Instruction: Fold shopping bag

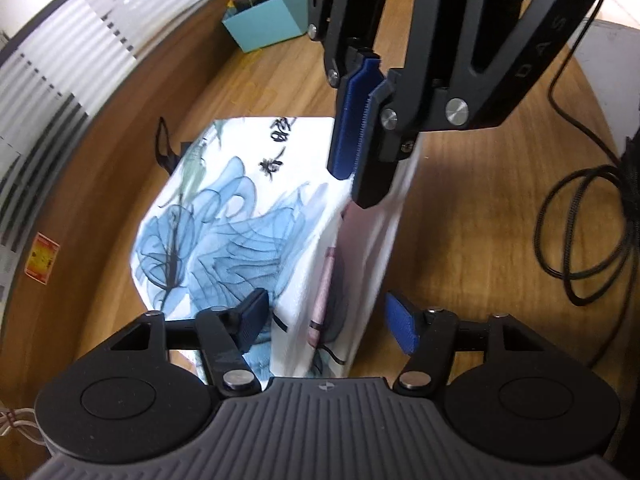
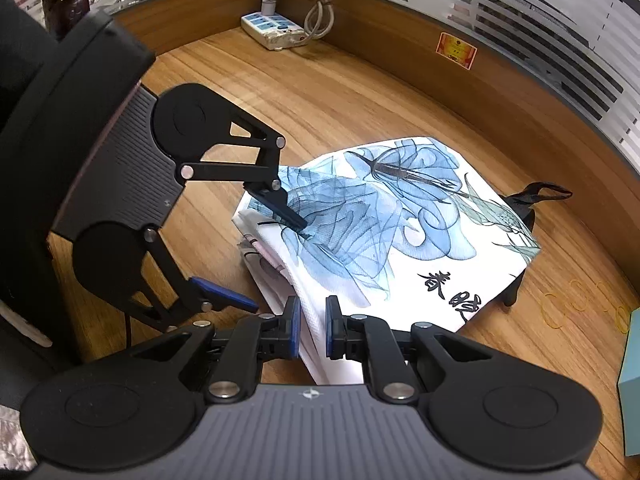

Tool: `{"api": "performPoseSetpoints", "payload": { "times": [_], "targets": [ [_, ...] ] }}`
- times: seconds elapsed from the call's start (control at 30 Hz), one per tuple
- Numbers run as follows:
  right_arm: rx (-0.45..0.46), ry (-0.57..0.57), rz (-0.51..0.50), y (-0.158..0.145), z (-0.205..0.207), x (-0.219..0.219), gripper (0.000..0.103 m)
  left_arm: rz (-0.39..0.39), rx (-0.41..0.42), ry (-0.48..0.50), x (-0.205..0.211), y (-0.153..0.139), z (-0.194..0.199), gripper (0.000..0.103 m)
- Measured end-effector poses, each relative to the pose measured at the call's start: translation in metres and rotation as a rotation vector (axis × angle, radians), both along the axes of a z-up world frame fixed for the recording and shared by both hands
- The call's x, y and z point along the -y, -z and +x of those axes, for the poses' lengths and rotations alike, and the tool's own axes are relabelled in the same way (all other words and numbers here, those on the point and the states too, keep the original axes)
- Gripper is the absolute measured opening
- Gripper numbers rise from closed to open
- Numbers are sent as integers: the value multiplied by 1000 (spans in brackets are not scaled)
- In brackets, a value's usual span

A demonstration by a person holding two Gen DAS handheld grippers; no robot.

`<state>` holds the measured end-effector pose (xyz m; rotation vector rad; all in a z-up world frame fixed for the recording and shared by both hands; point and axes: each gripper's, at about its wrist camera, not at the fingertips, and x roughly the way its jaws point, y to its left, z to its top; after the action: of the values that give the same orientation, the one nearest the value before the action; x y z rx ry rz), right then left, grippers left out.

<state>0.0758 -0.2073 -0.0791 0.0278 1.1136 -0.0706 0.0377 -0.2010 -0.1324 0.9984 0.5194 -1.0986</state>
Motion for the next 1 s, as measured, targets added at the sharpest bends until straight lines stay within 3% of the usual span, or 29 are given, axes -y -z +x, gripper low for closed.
{"api": "performPoseSetpoints", "payload": {
  "times": [0.07, 0.27, 0.43, 0.53, 0.9, 0.97, 1.0],
  "targets": [
    [2, 6, 3, -1, -2, 1, 14, -3, 3, 2, -1, 1, -2, 31],
    [14, 1, 9, -3, -11, 0, 15, -10, -39, 1, -4, 5, -2, 27],
    [33, -62, -50, -8, -22, -6, 51, -2, -100, 10, -4, 1, -6, 27],
    [11, -146, -122, -2, -27, -20, 58, -3, -129, 2, -1, -3, -4, 27],
    [-57, -437, -449, 44, -20, -58, 54, 10, -187, 14, 12, -13, 3, 28],
    [-60, -465, -480, 51, -16, -62, 46, 7, -201, 7, 13, -13, 3, 28],
    [-65, -464, -491, 54, -14, -63, 34, 2, -205, 1, 13, -13, 4, 28]
  ]
}}
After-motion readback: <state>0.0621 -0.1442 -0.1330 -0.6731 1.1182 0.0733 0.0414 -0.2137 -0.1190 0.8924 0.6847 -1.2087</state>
